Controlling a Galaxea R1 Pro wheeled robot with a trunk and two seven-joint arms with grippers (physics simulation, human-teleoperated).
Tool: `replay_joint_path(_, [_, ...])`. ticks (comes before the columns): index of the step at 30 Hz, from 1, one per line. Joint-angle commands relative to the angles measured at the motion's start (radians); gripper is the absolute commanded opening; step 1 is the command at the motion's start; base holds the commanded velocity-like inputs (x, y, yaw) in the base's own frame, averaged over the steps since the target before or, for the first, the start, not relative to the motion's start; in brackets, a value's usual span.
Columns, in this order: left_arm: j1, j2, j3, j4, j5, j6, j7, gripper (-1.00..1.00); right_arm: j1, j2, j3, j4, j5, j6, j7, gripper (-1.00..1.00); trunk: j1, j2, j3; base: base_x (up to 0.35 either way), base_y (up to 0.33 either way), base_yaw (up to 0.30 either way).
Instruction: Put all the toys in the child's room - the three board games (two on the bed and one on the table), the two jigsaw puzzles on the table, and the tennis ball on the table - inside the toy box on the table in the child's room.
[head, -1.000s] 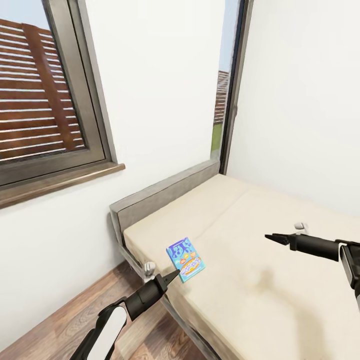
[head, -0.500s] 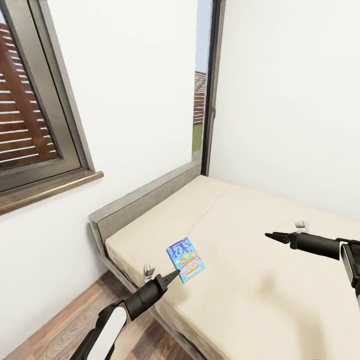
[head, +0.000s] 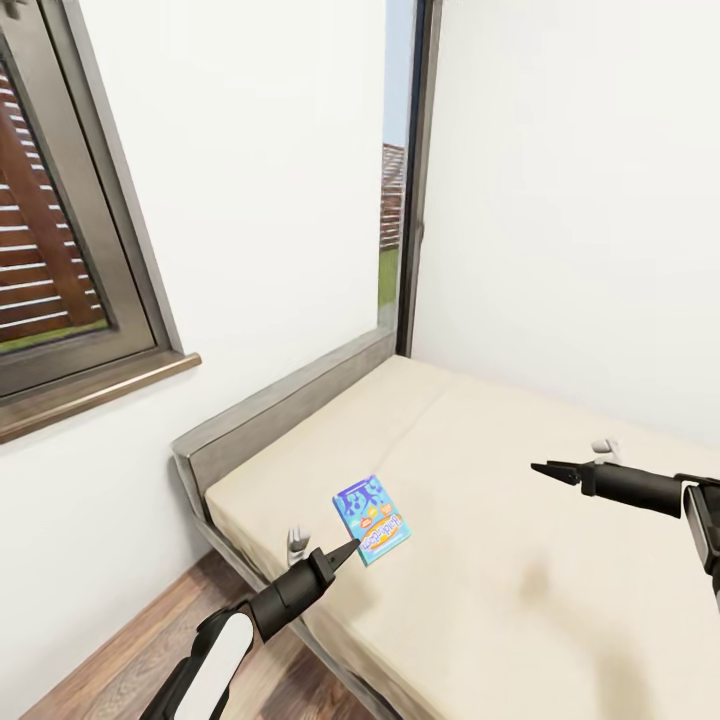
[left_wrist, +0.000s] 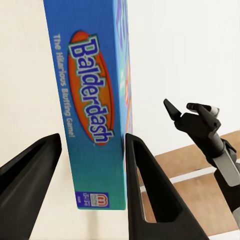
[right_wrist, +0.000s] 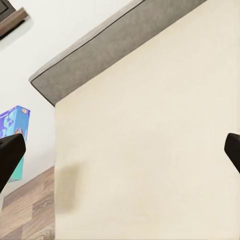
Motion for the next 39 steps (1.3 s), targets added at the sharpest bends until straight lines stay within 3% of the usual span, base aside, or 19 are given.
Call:
replay_joint_path(1, [0.0, 0.0, 0.0, 0.0, 0.008, 0.008, 0.0, -1.0, -0.001, 0.001, -0.004, -0.002, 0.007, 0.01, 0.008, 1.0, -0.004, 0.007, 0.002, 0.0, 0.0, -0.013])
replay_joint_path(4, [0.0, 0.0, 0.0, -0.001, 0.008, 0.008, 0.0, -1.0, 0.0, 0.0, -0.003, -0.003, 0.004, 0.01, 0.008, 1.0, -0.016, 0.028, 0.012, 0.0, 0.0, -0.009])
replay_joint_path(14, [0.003, 0.001, 0.0, -0.007, 0.009, 0.0, -0.004, -1.0, 0.003, 0.0, -0.004, -0.009, -0.002, 0.009, 0.008, 1.0, -0.016, 0.028, 0.012, 0.0, 0.0, -0.003])
replay_joint_path(29, [0.026, 0.001, 0.0, -0.011, 0.009, -0.062, -0.035, -1.0, 0.006, 0.0, -0.003, -0.017, -0.005, 0.01, 0.008, 1.0, -0.016, 0.028, 0.012, 0.068, 0.0, -0.007])
replay_joint_path(39, [0.028, 0.0, 0.001, -0.023, 0.01, -0.065, -0.039, -1.0, 0.006, -0.001, -0.003, -0.018, -0.006, 0.01, 0.008, 1.0, -0.016, 0.028, 0.012, 0.021, 0.0, -0.163])
